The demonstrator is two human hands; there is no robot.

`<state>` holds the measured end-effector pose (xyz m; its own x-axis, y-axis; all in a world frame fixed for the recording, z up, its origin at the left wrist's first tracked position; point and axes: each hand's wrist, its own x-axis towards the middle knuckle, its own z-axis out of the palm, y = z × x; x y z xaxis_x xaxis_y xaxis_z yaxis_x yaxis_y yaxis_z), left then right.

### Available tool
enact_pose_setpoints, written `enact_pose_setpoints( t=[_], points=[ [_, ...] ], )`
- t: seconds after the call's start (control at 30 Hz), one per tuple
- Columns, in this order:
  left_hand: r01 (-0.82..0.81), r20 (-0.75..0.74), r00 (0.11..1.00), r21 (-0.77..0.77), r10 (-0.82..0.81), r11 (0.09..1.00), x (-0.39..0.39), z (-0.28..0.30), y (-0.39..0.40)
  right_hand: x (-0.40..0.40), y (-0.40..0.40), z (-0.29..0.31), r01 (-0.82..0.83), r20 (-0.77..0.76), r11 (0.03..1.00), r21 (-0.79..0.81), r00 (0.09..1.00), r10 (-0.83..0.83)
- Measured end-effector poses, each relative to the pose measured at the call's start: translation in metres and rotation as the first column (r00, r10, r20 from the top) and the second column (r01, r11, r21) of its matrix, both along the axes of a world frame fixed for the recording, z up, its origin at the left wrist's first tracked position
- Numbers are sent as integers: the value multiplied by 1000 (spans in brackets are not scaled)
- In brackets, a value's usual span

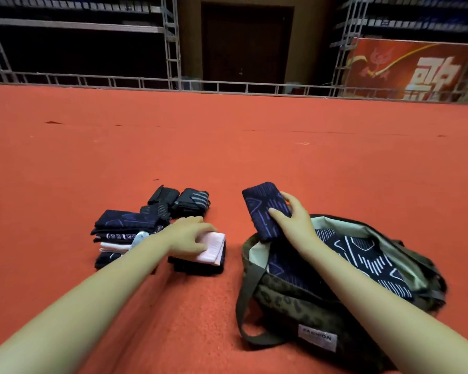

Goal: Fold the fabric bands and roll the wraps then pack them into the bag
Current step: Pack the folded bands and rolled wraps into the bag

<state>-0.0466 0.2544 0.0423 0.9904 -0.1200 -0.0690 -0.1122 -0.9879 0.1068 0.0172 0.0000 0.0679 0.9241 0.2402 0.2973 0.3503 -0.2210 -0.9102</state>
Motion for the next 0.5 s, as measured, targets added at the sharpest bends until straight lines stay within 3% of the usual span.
enact_pose_setpoints(
  t=[0.1, 0.23, 0.37, 0.5],
  points=[
    [-9, 46, 999, 13, 8, 1000, -9, 14, -3, 0, -13, 4, 30, -4, 997, 75, 1000, -30],
    [-32, 235, 968, -225, 86, 974, -28, 27, -15, -6, -41, 14, 53, -29, 983, 175, 998, -48],
    [-16, 357, 886, -616, 296, 787, -43, 49, -53, -13, -84, 16, 120, -75, 962, 244, 992, -105],
    [59, 309, 893, -803, 329, 593, -46, 75, -118, -21, -125, 12, 254, -123, 918, 305, 966, -227]
  ],
)
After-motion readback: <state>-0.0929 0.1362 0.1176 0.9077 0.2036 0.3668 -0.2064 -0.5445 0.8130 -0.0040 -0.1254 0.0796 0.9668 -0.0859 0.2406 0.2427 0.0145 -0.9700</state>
